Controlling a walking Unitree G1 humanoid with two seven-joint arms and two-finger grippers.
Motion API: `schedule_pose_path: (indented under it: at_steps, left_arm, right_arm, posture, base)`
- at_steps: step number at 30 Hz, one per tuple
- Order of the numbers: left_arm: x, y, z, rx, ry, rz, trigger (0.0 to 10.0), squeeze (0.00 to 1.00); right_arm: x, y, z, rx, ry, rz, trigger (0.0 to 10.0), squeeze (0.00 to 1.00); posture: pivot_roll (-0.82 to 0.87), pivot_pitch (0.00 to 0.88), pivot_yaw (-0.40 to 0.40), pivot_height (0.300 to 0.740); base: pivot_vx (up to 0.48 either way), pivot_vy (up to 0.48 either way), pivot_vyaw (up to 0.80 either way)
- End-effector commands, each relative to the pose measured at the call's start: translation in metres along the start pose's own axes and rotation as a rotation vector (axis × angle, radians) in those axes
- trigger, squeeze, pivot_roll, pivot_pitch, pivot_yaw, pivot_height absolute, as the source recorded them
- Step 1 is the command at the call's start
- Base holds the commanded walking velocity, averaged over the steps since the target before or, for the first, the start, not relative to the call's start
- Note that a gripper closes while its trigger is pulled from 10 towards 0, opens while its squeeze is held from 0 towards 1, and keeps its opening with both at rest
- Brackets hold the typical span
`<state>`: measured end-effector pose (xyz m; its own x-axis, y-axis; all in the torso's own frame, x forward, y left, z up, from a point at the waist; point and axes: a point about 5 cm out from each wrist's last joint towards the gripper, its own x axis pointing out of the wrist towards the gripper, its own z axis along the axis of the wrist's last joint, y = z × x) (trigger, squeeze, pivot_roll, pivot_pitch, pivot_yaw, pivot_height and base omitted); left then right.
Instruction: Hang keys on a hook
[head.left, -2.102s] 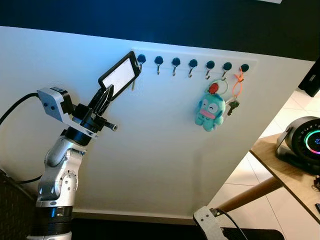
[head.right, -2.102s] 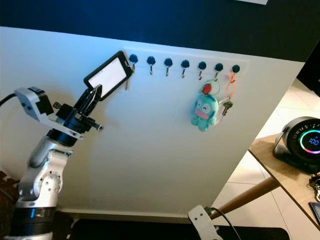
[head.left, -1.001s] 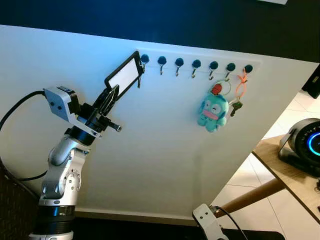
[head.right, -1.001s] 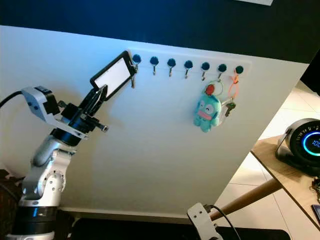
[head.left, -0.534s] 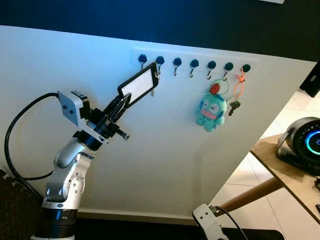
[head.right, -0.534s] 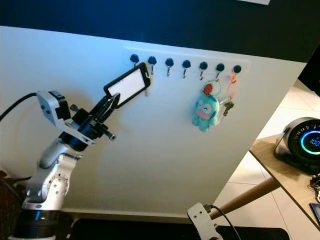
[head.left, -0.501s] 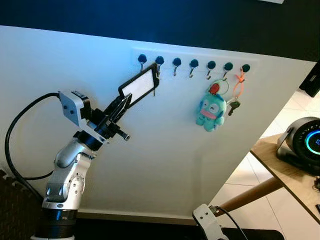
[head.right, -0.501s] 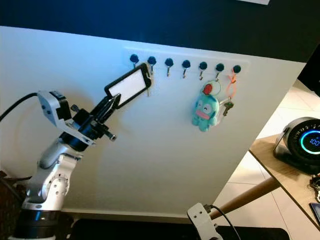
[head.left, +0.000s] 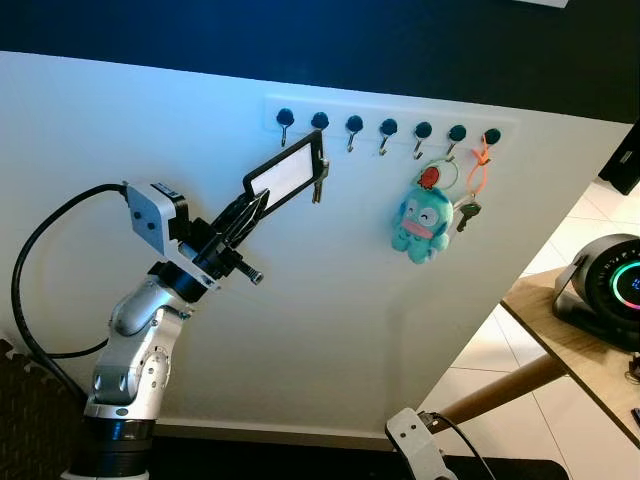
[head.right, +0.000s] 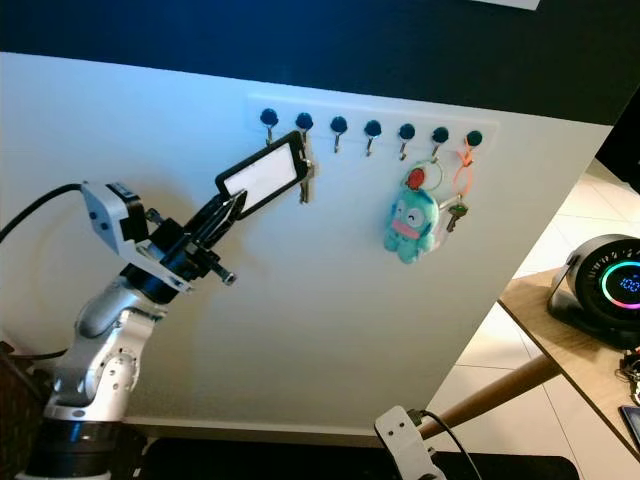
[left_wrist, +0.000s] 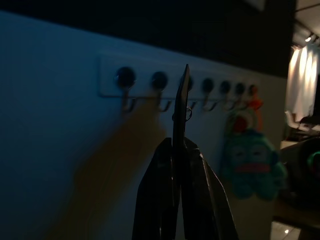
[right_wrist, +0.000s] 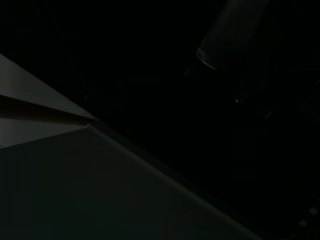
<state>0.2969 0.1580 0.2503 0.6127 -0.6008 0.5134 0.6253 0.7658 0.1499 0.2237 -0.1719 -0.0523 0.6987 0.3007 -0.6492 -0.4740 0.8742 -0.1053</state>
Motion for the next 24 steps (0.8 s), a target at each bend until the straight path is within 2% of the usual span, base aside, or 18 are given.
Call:
schedule_pose_path:
  at_steps: [1, 5, 12, 18, 24]
  left_arm:
    - [0.000, 0.004, -0.001, 0.014, 0.044, -0.003, 0.0, 0.00]
    - [-0.003, 0.007, -0.002, 0.027, 0.098, -0.032, 0.0, 0.00]
    - [-0.003, 0.011, -0.001, 0.048, 0.107, -0.027, 0.0, 0.00]
    - [-0.002, 0.017, 0.014, 0.038, 0.004, 0.010, 0.0, 0.00]
    - [-0.004, 0.025, 0.021, 0.051, -0.025, 0.061, 0.0, 0.00]
  right_arm:
    - [-0.002, -0.001, -0.005, 0.009, 0.016, -0.008, 10.0, 0.00]
    - [-0.002, -0.001, -0.006, 0.009, 0.018, -0.007, 10.0, 0.00]
    - [-0.002, 0.000, -0.005, 0.012, 0.015, -0.006, 10.0, 0.00]
    - [-0.002, 0.001, -0.007, 0.013, 0.019, -0.006, 10.0, 0.00]
    - [-0.003, 0.000, -0.007, 0.012, 0.020, -0.005, 10.0, 0.00]
  posture:
    - [0.10, 0.065, -0.102, 0.740]
    - [0.10, 0.064, -0.101, 0.740]
    - [0.10, 0.063, -0.099, 0.740]
    - [0.10, 0.065, -0.098, 0.740]
    - [0.10, 0.068, -0.101, 0.740]
  base:
    - [0.000, 0.000, 0.00]
    - [0.000, 0.000, 0.00]
    - [0.000, 0.000, 0.00]
    - [0.000, 0.000, 0.00]
    - [0.000, 0.000, 0.00]
